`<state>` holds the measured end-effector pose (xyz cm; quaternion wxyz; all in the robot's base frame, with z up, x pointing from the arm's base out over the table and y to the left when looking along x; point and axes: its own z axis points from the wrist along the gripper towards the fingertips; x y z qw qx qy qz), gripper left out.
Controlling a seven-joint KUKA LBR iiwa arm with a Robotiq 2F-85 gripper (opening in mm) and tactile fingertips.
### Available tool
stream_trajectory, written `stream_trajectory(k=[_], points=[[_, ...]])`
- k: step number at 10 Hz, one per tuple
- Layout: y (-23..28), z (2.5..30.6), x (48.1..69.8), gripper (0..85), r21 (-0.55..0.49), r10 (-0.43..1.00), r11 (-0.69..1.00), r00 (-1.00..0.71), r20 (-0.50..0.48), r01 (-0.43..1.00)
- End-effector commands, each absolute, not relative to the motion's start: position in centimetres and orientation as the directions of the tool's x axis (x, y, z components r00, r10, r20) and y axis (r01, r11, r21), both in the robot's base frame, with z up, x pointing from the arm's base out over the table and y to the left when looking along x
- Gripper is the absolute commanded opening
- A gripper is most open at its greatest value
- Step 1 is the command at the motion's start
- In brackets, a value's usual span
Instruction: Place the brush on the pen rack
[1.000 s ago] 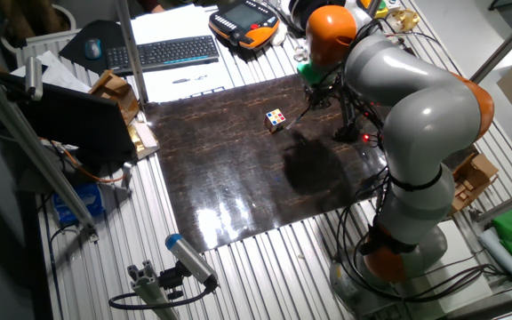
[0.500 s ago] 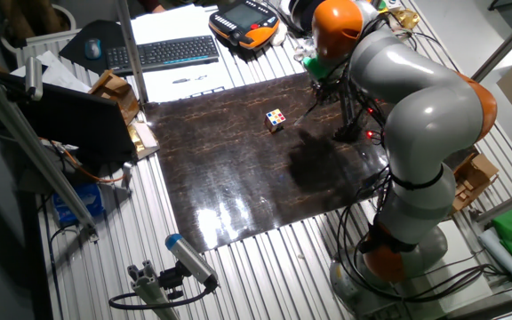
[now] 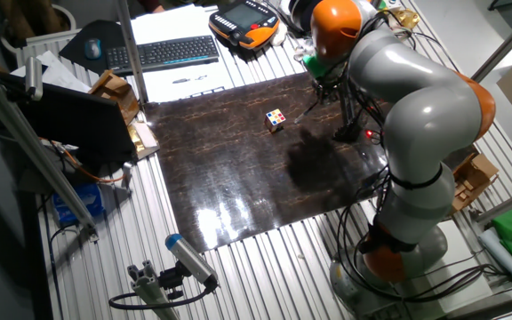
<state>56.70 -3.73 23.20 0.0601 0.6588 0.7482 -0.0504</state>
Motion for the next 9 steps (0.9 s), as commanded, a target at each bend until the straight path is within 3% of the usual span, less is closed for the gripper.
stream_trajectory(k=[1, 9], points=[[-3.74, 23.2, 56.71, 1.0, 0.002, 0.983, 0.106, -0.104, -0.151, 0.994], [-3.74, 23.2, 56.71, 1.0, 0.028, 0.953, 0.19, -0.178, -0.244, 0.981]])
